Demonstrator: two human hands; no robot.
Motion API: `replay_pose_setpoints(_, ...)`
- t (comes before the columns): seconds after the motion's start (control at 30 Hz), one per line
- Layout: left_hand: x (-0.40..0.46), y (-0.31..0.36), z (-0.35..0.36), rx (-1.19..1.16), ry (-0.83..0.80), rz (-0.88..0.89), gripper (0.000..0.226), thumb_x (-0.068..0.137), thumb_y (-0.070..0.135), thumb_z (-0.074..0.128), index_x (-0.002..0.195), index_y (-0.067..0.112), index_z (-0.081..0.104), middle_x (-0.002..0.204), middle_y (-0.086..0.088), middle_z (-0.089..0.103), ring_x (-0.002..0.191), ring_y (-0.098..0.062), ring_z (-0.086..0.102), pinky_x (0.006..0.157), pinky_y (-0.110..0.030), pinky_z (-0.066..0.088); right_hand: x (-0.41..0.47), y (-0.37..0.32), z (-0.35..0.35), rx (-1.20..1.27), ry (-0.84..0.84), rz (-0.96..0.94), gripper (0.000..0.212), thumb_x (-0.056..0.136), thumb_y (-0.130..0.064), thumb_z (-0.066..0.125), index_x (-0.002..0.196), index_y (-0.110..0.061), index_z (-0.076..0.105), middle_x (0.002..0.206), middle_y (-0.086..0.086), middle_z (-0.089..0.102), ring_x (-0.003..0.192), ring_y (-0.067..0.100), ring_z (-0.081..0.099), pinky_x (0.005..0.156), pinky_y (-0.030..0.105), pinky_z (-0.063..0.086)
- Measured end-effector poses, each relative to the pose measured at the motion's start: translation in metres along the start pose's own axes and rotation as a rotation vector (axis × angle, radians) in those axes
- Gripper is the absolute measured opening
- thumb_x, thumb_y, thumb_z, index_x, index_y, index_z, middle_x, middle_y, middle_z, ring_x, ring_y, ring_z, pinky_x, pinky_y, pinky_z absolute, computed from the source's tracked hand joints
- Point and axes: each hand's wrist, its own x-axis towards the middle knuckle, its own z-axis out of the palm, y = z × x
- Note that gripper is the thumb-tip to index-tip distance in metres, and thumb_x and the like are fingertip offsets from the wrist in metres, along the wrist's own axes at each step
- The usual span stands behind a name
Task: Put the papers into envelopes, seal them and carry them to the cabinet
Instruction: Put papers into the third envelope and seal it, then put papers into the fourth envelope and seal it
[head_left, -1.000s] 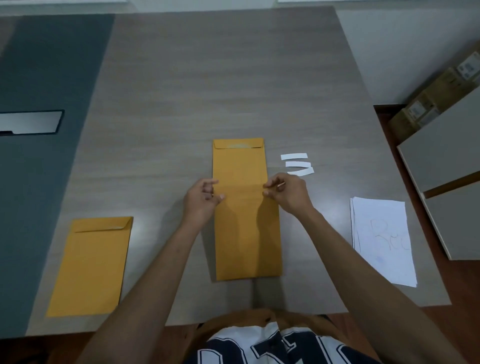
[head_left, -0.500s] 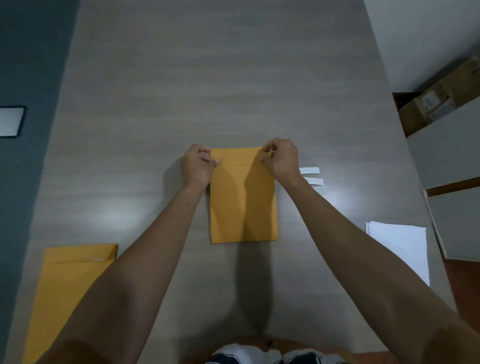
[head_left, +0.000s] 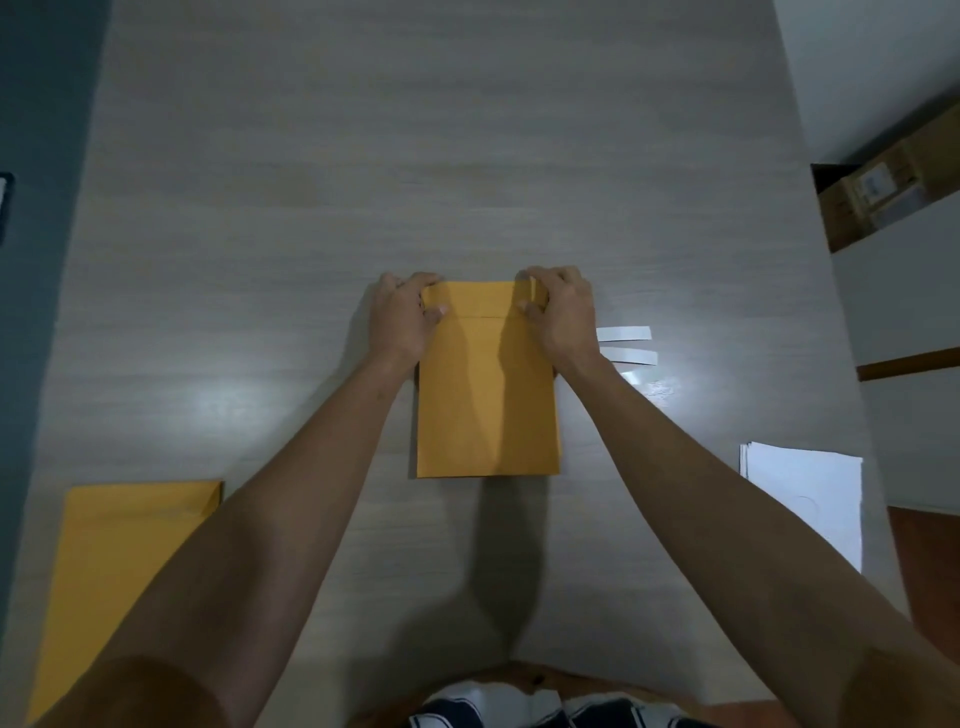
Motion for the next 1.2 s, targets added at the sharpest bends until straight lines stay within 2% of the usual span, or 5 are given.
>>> replay_pose_setpoints(0.33, 0.000, 0.007, 0.006, -0.002, 0.097, -0.065, 0.019, 0.092, 0.018, 0.068, 0.110, 0.016, 0.063, 0.102, -0.005, 0.042, 0.088, -0.020, 0.049, 0.073, -0.024, 0.034, 0.011, -0.004, 0.002, 0.063, 0.036, 0.073, 0.020, 0.087, -0.010, 0.068, 0.107, -0.012, 0.069, 0.107, 0.003, 0.046, 0.111, 0.026, 0.048, 0.091, 0.023, 0.036)
replay_pose_setpoints(0.63, -0.020, -0.004, -0.007, -0.046, 0.066, -0.056, 0.045, 0.098, 0.031, 0.058, 0.140, 0.019, 0.050, 0.121, -0.015, 0.052, 0.107, -0.027, 0.054, 0.092, -0.032, 0.042, -0.009, -0.013, -0.001, 0.033, 0.046, 0.020, 0.037, 0.090, -0.017, 0.065, 0.126, -0.009, 0.060, 0.124, 0.013, 0.052, 0.123, 0.028, 0.042, 0.098, 0.023, 0.032)
replay_pose_setpoints(0.8, -0.080, -0.034, -0.025, -0.026, 0.150, -0.087, 0.047, 0.093, 0.033, 0.062, 0.135, 0.012, 0.054, 0.122, -0.014, 0.053, 0.107, -0.031, 0.059, 0.095, -0.041, 0.049, -0.063, -0.033, 0.016, -0.051, 0.084, -0.139, 0.035, 0.089, -0.024, 0.063, 0.122, -0.011, 0.063, 0.121, 0.008, 0.056, 0.121, 0.026, 0.040, 0.101, 0.030, 0.038)
replay_pose_setpoints(0.97, -0.150, -0.073, -0.058, 0.113, 0.278, -0.173, 0.048, 0.091, 0.034, 0.064, 0.131, 0.009, 0.058, 0.126, -0.017, 0.050, 0.117, -0.035, 0.050, 0.099, -0.040, 0.042, -0.124, -0.058, 0.046, -0.119, 0.012, -0.311, 0.034, 0.089, -0.026, 0.063, 0.119, -0.010, 0.065, 0.118, 0.009, 0.058, 0.117, 0.030, 0.043, 0.098, 0.039, 0.042)
replay_pose_setpoints(1.2, -0.239, -0.148, -0.092, 0.236, 0.548, -0.491, 0.054, 0.090, 0.036, 0.061, 0.132, 0.004, 0.052, 0.138, -0.023, 0.042, 0.125, -0.043, 0.039, 0.099, -0.052, 0.038, -0.188, -0.068, 0.074, -0.138, -0.111, -0.396, 0.034, 0.090, -0.028, 0.061, 0.118, -0.008, 0.063, 0.119, 0.011, 0.056, 0.118, 0.030, 0.041, 0.099, 0.041, 0.041)
